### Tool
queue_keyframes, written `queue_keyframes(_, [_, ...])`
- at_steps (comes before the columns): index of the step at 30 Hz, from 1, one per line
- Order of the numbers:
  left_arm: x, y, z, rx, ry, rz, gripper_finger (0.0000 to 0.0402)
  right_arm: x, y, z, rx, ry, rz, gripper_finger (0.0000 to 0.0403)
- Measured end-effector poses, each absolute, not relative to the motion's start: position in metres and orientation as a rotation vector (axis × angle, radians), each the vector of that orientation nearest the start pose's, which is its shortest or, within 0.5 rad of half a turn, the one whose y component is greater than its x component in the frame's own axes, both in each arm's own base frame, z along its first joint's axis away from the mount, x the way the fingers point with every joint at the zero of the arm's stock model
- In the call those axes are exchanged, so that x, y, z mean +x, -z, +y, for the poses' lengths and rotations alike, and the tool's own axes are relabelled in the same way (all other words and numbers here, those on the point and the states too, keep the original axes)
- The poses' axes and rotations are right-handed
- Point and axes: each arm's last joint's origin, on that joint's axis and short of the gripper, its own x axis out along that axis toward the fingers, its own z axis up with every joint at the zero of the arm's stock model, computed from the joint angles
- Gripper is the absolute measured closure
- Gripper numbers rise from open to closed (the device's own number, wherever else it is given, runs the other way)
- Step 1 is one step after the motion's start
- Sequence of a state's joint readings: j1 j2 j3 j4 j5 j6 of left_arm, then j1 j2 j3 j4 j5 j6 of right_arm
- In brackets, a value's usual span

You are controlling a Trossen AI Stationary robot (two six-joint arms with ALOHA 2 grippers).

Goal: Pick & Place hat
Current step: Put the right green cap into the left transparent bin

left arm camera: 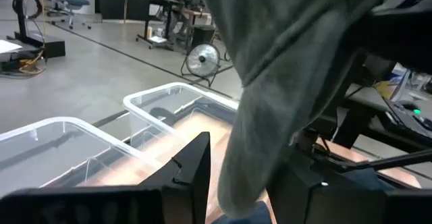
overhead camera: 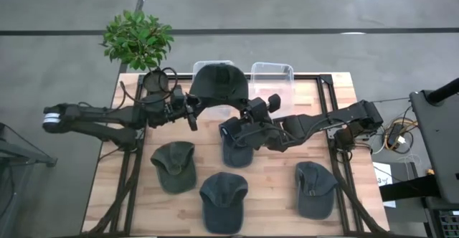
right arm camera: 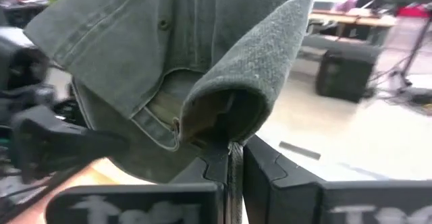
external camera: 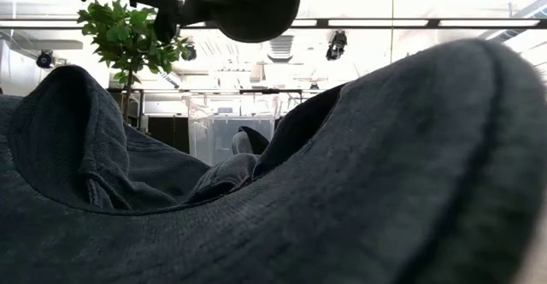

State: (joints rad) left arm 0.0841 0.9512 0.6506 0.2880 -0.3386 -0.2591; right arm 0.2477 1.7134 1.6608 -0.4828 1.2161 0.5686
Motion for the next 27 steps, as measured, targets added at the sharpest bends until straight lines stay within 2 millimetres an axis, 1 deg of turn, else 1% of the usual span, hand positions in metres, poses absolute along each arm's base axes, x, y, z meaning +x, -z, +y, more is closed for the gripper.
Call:
queue_keyframes(5, [0.219,-0.309,0.028,-0.252,-0.421,-0.051,0.0282,0.369,-0.372,0.066,0.169,0.977,0.140,0.0390])
queue_keyframes(8, [0.224,-0.308,0.029,-0.250,-0.423,-0.036,0.0283,0.370,-0.373,0.066,0.184,0.956,0.141,0.0390])
queue_keyframes(10, [0.226,-0.308,0.029,-0.257,-0.423,-0.035,0.0291,0.370,-0.373,0.067,0.193,0.931,0.151,0.0390])
queue_keyframes(12, [0.228,-0.307,0.029,-0.260,-0.423,-0.028,0.0315,0.371,-0.372,0.067,0.197,0.916,0.159,0.0390])
queue_keyframes(15, [0.229,-0.306,0.029,-0.257,-0.416,-0.023,0.0376,0.371,-0.372,0.067,0.195,0.903,0.170,0.0390])
queue_keyframes(16, [0.229,-0.306,0.029,-0.255,-0.415,-0.021,0.0386,0.371,-0.372,0.067,0.193,0.902,0.173,0.0390])
queue_keyframes(18, [0.229,-0.306,0.029,-0.254,-0.416,-0.021,0.0389,0.371,-0.371,0.067,0.187,0.892,0.184,0.0388])
queue_keyframes(21, [0.228,-0.306,0.029,-0.255,-0.416,-0.018,0.0394,0.371,-0.371,0.068,0.123,0.852,0.231,0.0374])
queue_keyframes(24, [0.226,-0.307,0.029,-0.253,-0.439,-0.013,0.0395,0.371,-0.371,0.068,0.092,0.800,0.273,0.0346])
queue_keyframes(27, [0.220,-0.308,0.030,-0.254,-0.487,-0.010,0.0395,0.365,-0.371,0.068,0.093,0.757,0.326,0.0312])
